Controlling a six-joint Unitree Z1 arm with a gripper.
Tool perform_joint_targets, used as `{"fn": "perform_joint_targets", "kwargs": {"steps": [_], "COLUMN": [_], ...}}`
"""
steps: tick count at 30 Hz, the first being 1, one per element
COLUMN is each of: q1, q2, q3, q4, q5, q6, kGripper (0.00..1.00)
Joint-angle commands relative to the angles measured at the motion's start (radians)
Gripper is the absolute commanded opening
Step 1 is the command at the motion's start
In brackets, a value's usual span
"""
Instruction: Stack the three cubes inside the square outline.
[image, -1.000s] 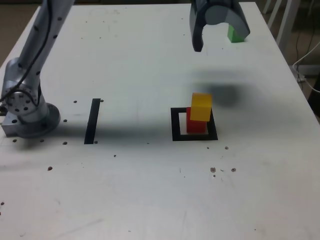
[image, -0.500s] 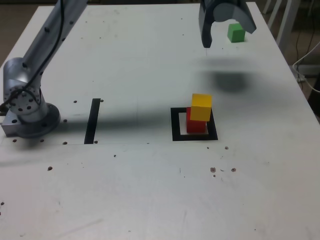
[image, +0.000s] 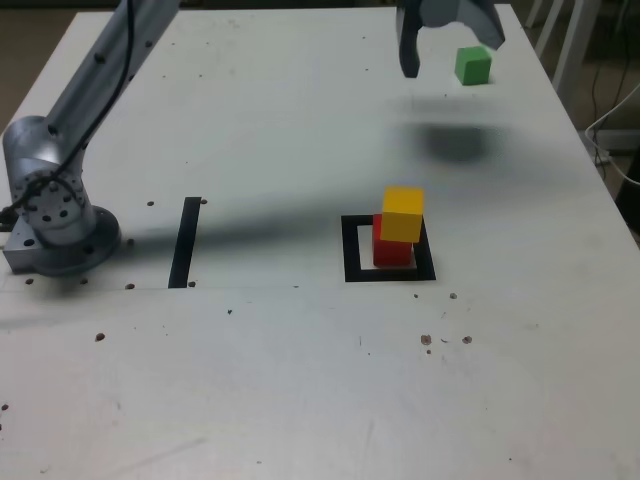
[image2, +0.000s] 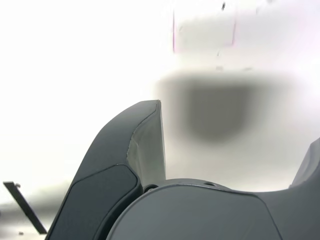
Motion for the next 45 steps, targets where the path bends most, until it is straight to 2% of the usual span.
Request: {"fn": "perform_joint_targets", "kwargs": {"steps": [1, 24, 36, 45], "q1": [0.013, 0.115, 0.133, 0.135], "q2": [0.017, 0.151, 0.224, 0.268], "q3": [-0.020, -0.238, -0.338, -0.429], "q4": [0.028, 0.031, 0.028, 0.011], "q5": [-0.002, -0.015, -0.017, -0.036], "q6": [0.020, 0.184, 0.210, 0.214], "kGripper": [1.00, 0.99, 0.99, 0.99]}}
